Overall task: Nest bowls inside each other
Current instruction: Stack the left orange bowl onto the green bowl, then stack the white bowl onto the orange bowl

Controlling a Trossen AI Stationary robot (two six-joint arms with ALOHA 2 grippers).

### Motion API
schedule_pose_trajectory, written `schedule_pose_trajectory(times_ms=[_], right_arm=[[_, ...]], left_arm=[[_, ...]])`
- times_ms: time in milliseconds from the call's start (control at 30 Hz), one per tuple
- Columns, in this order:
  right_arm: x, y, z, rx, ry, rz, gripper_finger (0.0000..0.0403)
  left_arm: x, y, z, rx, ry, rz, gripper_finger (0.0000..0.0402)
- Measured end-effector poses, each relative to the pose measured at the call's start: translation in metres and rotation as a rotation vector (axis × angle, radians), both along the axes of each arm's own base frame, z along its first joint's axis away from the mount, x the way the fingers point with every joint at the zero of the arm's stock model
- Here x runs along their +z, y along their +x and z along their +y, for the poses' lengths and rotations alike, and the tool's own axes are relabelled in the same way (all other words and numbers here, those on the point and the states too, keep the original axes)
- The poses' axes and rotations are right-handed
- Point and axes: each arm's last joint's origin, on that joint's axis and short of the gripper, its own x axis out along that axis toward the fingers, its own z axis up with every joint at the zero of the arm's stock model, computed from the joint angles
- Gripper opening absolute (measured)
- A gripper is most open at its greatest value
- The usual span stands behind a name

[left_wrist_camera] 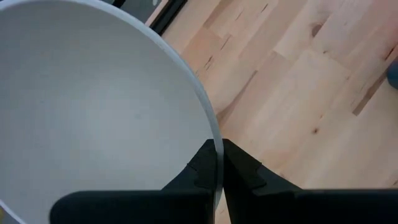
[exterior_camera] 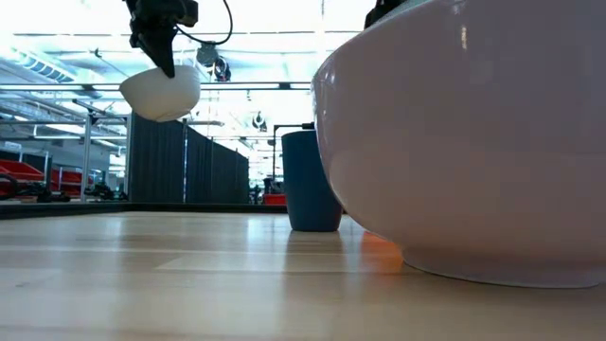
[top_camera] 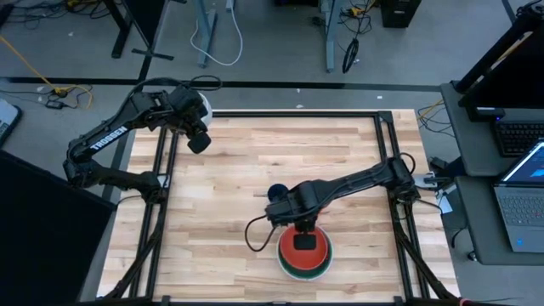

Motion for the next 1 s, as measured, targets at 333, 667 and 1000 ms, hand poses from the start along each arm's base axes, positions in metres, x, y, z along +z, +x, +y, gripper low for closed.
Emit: schedule_pose_trajectory(times_ms=[333, 667, 1000], right_arm=[[0.012, -0.006, -0.001, -0.006, 0.035, -0.019, 0.0109], [0.076, -0.045, -0.008, -0.004, 0.085, -0.214, 0.0116], [0.152, -0.124, -0.031, -0.063, -0.043, -0.494, 0.0116]], left_arm=[[0.000, 0.001, -0.001, -0.004, -0.010, -0.014, 0.0000], [0.001, 0.005, -0.003, -0.027, -0.003, -0.033, 0.0000], [0.005, 0.014, -0.006, -0.073, 0.013, -0.111, 0.0000]])
